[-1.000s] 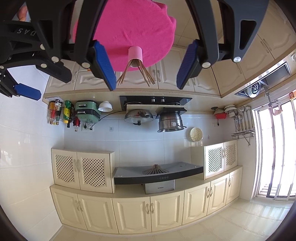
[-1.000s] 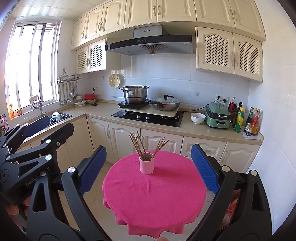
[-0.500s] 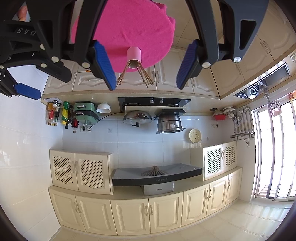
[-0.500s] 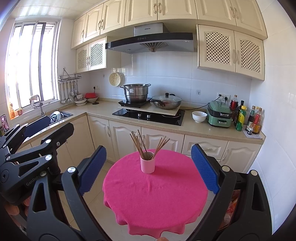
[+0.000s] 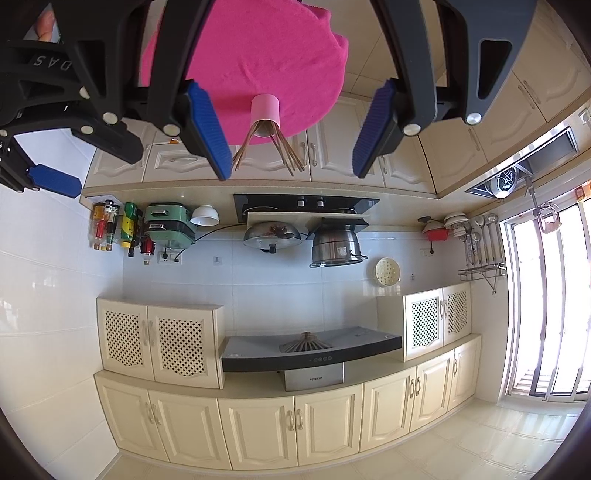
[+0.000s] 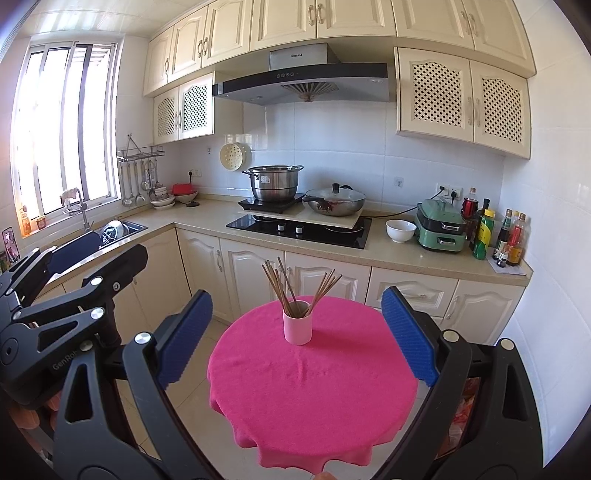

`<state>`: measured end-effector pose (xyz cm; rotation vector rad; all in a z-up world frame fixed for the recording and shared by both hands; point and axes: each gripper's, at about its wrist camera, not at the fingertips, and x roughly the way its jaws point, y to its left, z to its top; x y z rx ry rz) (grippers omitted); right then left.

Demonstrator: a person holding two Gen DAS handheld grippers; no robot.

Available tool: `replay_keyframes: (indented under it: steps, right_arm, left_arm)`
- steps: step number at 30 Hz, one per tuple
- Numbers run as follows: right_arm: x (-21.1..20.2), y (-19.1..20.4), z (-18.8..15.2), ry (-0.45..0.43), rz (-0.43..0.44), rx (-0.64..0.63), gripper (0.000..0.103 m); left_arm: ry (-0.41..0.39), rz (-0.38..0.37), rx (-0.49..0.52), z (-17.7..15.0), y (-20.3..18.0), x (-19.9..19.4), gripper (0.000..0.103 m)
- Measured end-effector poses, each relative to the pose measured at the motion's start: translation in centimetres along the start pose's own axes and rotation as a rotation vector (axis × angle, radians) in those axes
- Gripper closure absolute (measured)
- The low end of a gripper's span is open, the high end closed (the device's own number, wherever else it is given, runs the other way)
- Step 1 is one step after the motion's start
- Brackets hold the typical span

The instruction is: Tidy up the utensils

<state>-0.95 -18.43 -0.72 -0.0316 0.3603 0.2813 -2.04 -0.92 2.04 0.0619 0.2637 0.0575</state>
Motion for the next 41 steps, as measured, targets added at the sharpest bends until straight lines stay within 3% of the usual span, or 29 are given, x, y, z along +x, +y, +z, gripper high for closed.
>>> replay_keyframes:
  steps: [29, 41]
  right_arm:
    - [1.4, 1.0, -0.5, 0.018, -0.010, 0.002, 0.012]
    - [5.5, 2.2, -1.2, 0.076, -0.030, 0.017, 0.012]
  left_arm:
    - [0.019, -0.014, 0.000, -0.6, 1.8, 1.5, 0.036]
    - [0.112, -0.040, -0.005, -1.8, 3.6, 5.9, 0.036]
